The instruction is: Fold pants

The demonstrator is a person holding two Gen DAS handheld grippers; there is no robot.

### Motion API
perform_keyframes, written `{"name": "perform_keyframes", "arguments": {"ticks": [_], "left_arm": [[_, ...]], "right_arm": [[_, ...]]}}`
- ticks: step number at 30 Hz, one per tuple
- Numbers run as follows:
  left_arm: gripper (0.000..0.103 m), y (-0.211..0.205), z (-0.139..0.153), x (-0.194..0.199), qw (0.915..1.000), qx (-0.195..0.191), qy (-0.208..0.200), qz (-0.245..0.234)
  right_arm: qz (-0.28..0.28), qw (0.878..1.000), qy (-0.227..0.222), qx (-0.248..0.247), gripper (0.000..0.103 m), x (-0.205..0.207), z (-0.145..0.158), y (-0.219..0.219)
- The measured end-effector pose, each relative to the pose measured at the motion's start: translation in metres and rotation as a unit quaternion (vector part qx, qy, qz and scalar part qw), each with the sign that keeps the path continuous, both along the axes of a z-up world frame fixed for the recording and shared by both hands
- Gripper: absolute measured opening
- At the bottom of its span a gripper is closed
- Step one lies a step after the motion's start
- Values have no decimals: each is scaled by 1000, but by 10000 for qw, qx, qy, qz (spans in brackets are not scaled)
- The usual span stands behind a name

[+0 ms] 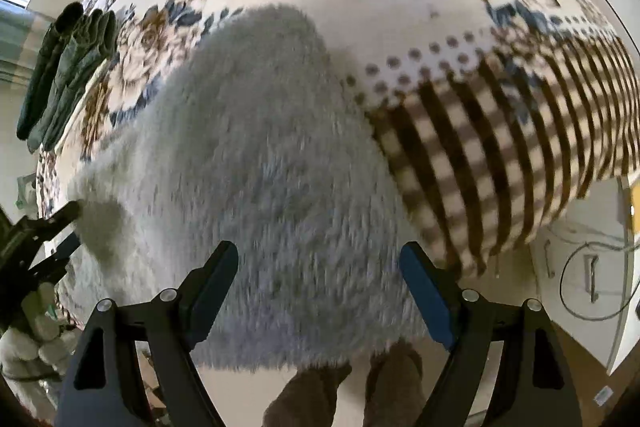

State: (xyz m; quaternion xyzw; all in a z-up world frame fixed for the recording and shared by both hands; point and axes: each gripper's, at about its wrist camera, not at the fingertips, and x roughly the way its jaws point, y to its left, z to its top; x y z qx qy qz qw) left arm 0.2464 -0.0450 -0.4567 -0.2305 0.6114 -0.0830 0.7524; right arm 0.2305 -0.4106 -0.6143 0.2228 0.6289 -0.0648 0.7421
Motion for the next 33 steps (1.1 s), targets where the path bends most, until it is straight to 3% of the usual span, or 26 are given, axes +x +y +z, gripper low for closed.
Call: {"name": "perform_keyframes", "arguments": {"ticks": [2, 6, 9, 12, 13, 14, 16, 17, 22, 26, 27, 28, 29, 30, 33], "left_arm": [[55, 4, 3, -21, 9998, 187, -41, 49], [55, 0, -32, -50, 9969, 658, 417, -49], [55, 10, -52, -64, 9952, 729, 638, 139], [55, 27, -37, -67, 9972, 389, 410, 480], [55, 36, -25, -70, 9975, 227, 172, 639], [64, 45, -12, -74, 9969, 133, -48, 772], [82, 58, 1, -79, 9957, 27, -204, 900], [85, 69, 6, -84, 9945, 20, -240, 1023], [85, 113, 5, -102, 9862, 383, -151, 1604], [85, 143, -5, -120, 9780, 665, -59, 1976], [85, 152, -9, -124, 9755, 659, -35, 2099], [85, 157, -10, -126, 9740, 645, -25, 2173], [85, 162, -12, -128, 9722, 638, -12, 2254], [85, 167, -13, -131, 9705, 628, -3, 2329], [85, 181, -12, -143, 9663, 570, -56, 2509]], "right_arm": [[180, 9998, 22, -59, 61, -9, -2, 11], [455, 9986, 249, -62, 60, -17, -12, 36], [527, 9978, 400, 35, 61, -14, -17, 50], [613, 9972, 409, 120, 68, -7, -15, 62], [653, 9971, 387, 86, 79, -4, -13, 68], [699, 9969, 352, 59, 86, -1, -12, 74], [854, 9957, 335, -89, 86, 7, -7, 88], [955, 9947, 345, -151, 86, 12, -5, 98], [1270, 9908, 202, 411, 86, 56, 14, 153], [1668, 9856, 5, 271, 85, 102, 19, 204], [1804, 9833, 59, 228, 83, 112, 14, 217], [1901, 9815, 161, 178, 62, 119, 7, 228], [1962, 9800, 308, 142, 20, 126, -3, 238], [1940, 9802, 380, 100, 6, 132, -9, 241], [1692, 9854, 193, -6, 6, 133, -4, 239]]}}
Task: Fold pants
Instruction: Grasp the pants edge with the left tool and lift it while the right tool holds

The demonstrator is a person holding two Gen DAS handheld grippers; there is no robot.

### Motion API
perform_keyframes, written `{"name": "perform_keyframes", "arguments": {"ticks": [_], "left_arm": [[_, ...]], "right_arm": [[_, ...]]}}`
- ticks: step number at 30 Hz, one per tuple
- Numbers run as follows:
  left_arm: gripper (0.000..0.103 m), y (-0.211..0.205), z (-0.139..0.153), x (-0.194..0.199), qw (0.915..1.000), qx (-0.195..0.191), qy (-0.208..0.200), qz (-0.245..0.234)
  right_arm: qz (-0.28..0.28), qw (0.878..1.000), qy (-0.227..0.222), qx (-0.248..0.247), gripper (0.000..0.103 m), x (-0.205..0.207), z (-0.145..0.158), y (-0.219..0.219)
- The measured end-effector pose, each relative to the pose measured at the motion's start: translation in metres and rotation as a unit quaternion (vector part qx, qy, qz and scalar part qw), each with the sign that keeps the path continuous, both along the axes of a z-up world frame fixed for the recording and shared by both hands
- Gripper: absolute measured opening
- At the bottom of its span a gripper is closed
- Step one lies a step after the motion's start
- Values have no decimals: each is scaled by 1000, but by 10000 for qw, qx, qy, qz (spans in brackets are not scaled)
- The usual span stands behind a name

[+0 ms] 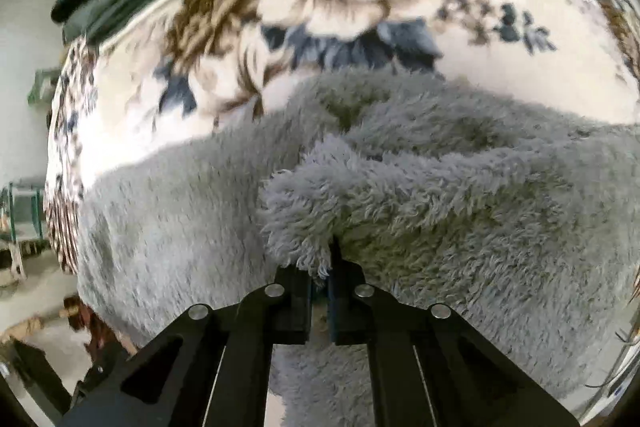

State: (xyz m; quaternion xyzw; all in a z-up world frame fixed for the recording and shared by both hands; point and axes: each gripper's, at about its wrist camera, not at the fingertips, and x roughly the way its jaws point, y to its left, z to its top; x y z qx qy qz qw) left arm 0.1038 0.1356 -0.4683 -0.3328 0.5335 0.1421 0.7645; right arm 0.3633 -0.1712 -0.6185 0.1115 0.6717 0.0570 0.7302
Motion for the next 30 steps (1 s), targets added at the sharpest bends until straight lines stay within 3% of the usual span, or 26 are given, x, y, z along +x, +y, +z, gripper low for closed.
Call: {"name": "perform_keyframes", "arguments": {"ticks": [7, 12, 13, 15, 16, 17, 21, 24, 30], "left_arm": [[85, 22, 0, -16, 9994, -88, -75, 320], [85, 28, -1, -15, 9991, -98, -79, 396], [85, 30, -1, -15, 9989, -145, -97, 428], [85, 33, 0, -16, 9980, -290, -224, 513], [85, 36, -1, -16, 9967, -446, -343, 586], [85, 40, -3, -18, 9942, -658, -491, 693], [85, 58, -27, -24, 9750, -1492, -837, 1421], [85, 63, -47, -15, 9666, -1720, -810, 1720], [85, 65, -85, 20, 9685, -1717, -586, 1704]], "right_arm": [[-289, 9978, -578, -165, 6, -2, 47, -3], [-318, 9988, -246, -281, 8, 16, 19, 5], [-309, 9992, -96, -227, 15, 18, 11, 6], [-238, 9997, 110, 15, 49, 17, 6, 5], [-203, 9996, 36, 190, 78, 14, 10, 4], [-151, 9996, -42, 255, 88, 10, 13, 4], [253, 9984, -462, 186, 87, -12, 29, 6], [268, 9983, -512, 98, 88, -27, 29, -2], [-88, 9998, -184, 88, 88, -40, 4, -32]]}}
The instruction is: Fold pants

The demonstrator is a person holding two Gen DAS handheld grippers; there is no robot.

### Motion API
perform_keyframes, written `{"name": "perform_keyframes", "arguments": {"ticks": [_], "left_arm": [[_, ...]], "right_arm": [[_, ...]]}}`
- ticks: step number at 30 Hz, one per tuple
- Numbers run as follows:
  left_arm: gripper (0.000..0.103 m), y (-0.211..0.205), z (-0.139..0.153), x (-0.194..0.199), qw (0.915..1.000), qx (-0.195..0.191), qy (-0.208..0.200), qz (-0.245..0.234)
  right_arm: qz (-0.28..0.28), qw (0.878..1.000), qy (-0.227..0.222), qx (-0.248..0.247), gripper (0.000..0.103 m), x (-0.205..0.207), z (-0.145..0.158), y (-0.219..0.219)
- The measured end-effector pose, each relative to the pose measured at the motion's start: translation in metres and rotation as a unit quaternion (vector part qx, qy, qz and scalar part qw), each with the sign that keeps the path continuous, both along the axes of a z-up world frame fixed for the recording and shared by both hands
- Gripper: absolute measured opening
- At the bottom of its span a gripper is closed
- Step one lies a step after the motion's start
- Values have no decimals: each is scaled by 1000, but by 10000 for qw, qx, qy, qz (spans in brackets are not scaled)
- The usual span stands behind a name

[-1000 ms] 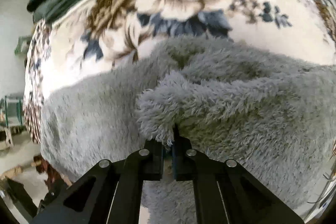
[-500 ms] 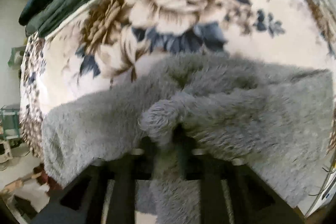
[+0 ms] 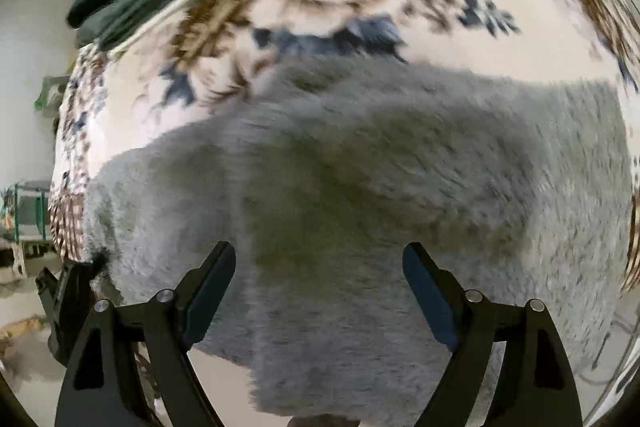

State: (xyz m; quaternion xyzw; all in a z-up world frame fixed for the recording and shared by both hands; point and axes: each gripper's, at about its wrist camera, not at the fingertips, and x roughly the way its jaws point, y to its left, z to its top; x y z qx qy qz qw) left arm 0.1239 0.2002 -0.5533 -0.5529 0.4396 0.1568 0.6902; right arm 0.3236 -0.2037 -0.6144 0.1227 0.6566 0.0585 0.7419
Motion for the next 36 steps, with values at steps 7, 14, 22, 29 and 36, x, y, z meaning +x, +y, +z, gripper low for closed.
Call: {"name": "perform_keyframes", "arguments": {"ticks": [7, 14, 22, 29, 36], "left_arm": [[22, -2, 30, -5, 9956, 786, -506, -1], [18, -17, 76, -2, 9873, 1302, -729, -545], [17, -95, 165, 26, 9504, 1734, -1942, -1703], [17, -231, 215, 45, 9036, 1489, -2663, -3007], [16, -390, 185, 49, 8568, 1296, -2426, -4363]], "right_arm": [[-203, 9997, -42, -114, 88, -6, -5, -23], [-218, 9994, -241, -107, 88, -6, 5, -29], [-469, 9974, -544, -20, 88, -17, 32, -71], [-1200, 9909, -602, -69, 93, -48, 49, -168], [-1871, 9808, -387, -380, 97, -82, 45, -293]]}}
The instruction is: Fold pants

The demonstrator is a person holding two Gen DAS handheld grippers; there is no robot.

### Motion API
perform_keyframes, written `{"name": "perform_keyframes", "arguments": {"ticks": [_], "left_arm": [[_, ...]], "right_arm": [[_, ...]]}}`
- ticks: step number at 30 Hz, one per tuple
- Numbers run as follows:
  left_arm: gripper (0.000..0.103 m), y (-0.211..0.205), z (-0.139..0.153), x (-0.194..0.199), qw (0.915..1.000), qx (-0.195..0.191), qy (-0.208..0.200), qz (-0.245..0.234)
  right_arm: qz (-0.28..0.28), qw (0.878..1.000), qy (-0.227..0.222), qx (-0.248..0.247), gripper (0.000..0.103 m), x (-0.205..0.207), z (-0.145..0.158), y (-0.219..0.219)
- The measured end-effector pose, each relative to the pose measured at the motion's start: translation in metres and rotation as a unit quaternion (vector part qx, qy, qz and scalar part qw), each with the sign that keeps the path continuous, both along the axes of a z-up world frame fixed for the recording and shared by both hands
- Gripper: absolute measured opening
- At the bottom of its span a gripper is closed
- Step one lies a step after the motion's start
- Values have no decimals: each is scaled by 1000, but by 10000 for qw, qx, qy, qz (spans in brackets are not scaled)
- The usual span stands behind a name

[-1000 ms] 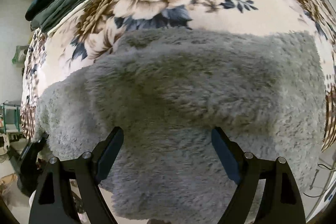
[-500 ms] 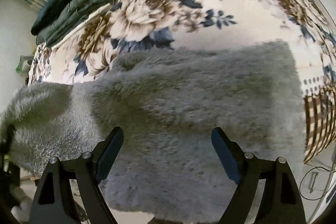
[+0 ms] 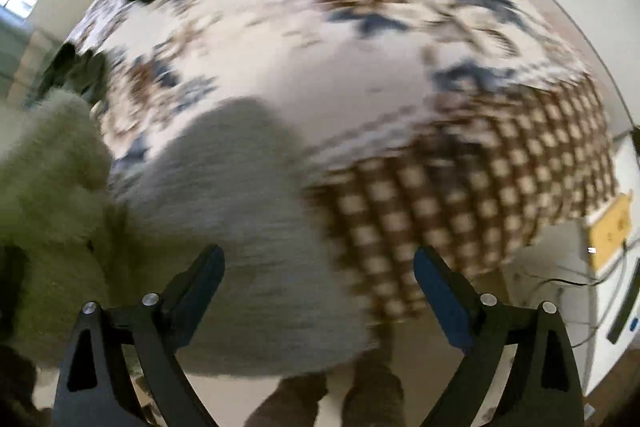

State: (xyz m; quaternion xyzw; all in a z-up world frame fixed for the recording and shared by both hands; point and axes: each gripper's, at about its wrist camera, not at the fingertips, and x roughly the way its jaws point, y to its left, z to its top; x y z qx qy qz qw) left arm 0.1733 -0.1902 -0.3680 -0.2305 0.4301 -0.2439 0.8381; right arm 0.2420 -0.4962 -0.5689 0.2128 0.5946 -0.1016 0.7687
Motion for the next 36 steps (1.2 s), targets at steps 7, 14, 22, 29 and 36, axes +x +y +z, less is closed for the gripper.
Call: {"name": "perform_keyframes", "arguments": {"ticks": [7, 14, 22, 29, 36], "left_arm": [[24, -104, -54, 6, 9850, 1035, 894, -1054], [93, -109, -9, -23, 9847, 1121, 437, -1259], [96, -1, 19, 23, 9836, 1797, 173, -8], [96, 89, -41, 68, 9653, 2220, 1048, 895], [96, 78, -58, 93, 9711, 1897, 1300, 637]], "right_arm": [[-340, 9989, -3, 313, 103, -12, -5, -71], [-203, 9904, -233, 1346, 103, 2, -7, -73], [881, 9735, -24, 2110, 103, 52, -39, 0], [1243, 9793, -371, 1553, 30, 59, -29, 42], [653, 9885, -843, 1073, 29, 47, 20, -12]]}}
